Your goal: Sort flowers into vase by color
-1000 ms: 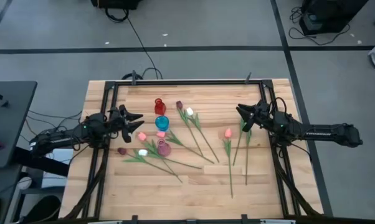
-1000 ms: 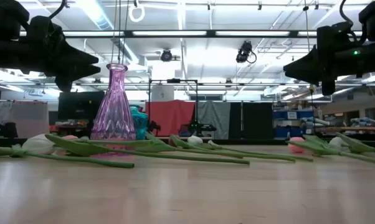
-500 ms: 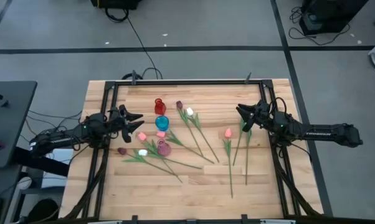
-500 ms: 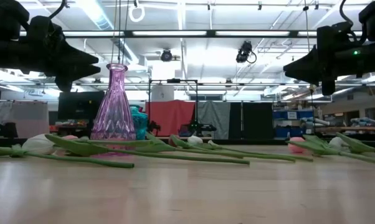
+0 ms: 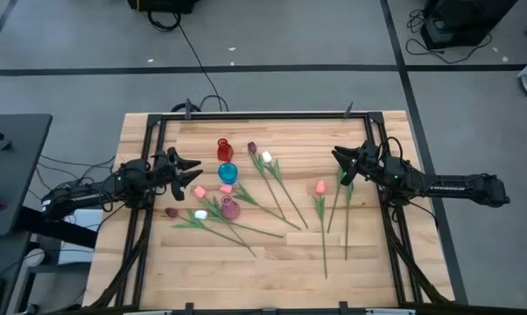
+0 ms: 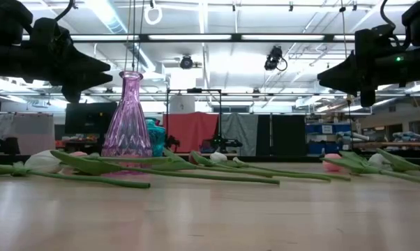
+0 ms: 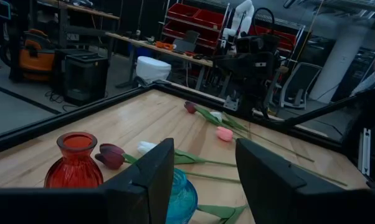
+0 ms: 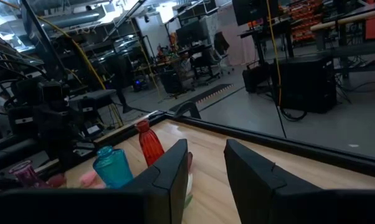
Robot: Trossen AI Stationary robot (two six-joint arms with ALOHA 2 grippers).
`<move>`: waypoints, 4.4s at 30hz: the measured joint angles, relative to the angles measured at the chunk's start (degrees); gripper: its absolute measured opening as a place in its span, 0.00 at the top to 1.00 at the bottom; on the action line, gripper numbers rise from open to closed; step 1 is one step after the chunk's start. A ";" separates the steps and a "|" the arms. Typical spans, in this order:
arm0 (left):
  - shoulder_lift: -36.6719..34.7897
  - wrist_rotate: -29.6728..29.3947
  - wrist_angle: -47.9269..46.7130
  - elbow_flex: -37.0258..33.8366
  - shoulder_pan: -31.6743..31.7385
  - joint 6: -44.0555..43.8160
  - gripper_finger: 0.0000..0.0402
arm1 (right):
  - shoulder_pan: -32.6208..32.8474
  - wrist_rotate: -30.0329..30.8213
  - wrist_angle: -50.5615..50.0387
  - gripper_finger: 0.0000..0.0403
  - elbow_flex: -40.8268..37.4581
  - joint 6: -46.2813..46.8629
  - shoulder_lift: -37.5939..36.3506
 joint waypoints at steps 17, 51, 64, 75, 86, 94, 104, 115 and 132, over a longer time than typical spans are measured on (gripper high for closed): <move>-0.01 0.00 0.30 0.00 -0.01 -0.17 0.56 | -0.01 -0.01 0.00 0.71 0.00 0.00 -0.01; 1.21 12.74 9.81 2.73 -0.30 -3.20 0.56 | 0.01 -1.34 4.98 0.71 -0.01 11.81 0.01; 27.54 4.55 0.47 18.77 -8.92 1.78 0.56 | 0.01 -1.42 6.30 0.71 0.01 5.64 0.01; 61.75 -0.33 0.01 40.78 -12.79 2.84 0.56 | 0.01 -10.67 6.45 0.71 0.00 3.99 0.01; 89.56 -2.94 -10.77 66.67 -12.76 -1.65 0.56 | 0.01 -18.43 5.47 0.71 0.20 -4.36 2.09; 107.15 -3.82 -28.68 86.60 -8.33 -6.62 0.56 | 0.01 -22.90 -7.01 0.71 6.17 -9.92 2.44; 113.29 -5.24 -35.30 96.00 -11.32 -14.98 0.56 | 0.01 -22.08 -17.32 0.71 10.52 -15.55 2.44; 106.87 -22.83 -39.59 96.30 -29.35 -33.78 0.56 | 0.01 -22.79 -16.77 0.71 10.52 -14.49 2.37; 106.91 -16.90 -64.21 94.33 -45.27 -82.27 0.56 | 0.05 -23.51 -16.24 0.71 10.52 -14.41 2.37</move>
